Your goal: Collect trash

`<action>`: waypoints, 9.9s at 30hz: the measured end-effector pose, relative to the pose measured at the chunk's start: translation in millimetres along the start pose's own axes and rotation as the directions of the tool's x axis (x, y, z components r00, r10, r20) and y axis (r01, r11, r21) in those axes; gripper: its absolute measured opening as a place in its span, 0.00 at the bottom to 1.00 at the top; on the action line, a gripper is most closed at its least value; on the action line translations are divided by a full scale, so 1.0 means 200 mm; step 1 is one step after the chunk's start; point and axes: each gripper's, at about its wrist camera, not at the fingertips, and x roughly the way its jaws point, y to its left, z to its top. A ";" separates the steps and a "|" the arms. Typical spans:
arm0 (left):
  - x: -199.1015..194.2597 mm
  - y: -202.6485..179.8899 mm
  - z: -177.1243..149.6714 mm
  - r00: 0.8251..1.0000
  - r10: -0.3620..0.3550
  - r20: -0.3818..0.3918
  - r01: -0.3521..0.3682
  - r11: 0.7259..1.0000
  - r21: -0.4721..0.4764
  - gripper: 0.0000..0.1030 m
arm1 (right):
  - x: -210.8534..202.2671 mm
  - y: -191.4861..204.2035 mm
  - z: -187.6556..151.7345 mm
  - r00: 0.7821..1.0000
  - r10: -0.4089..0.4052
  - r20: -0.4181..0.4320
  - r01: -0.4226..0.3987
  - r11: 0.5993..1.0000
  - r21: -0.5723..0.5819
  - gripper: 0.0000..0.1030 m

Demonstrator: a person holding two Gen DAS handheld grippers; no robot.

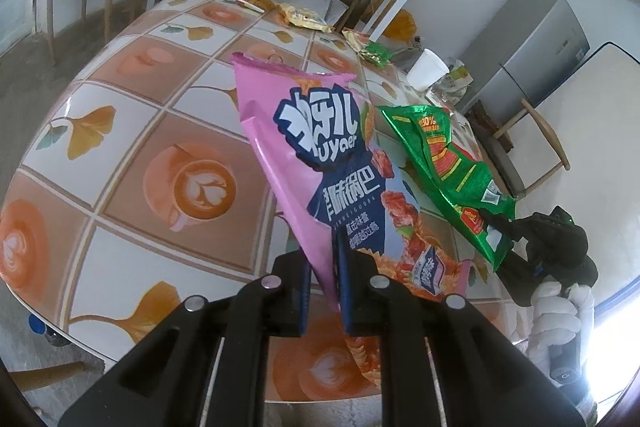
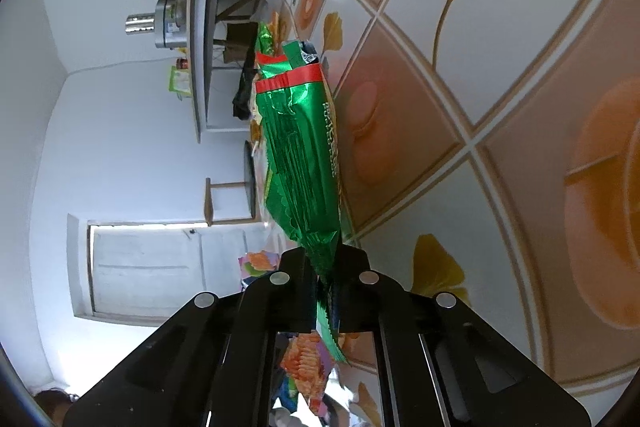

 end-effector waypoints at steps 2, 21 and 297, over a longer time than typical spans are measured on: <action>-0.01 0.00 0.00 1.000 -0.004 0.002 0.004 1.000 0.005 0.10 | -0.01 0.00 0.00 1.000 0.010 0.005 -0.010 1.000 0.002 0.03; -0.08 -0.04 0.02 0.998 -0.045 0.043 0.044 0.998 0.034 0.09 | -0.14 0.00 -0.03 0.996 0.068 0.054 -0.067 0.998 -0.010 0.03; -0.11 -1.03 -0.42 0.973 0.232 -0.009 -0.209 0.893 0.398 0.95 | -0.94 -0.01 -0.69 0.365 -0.596 0.716 0.919 0.355 -0.172 0.89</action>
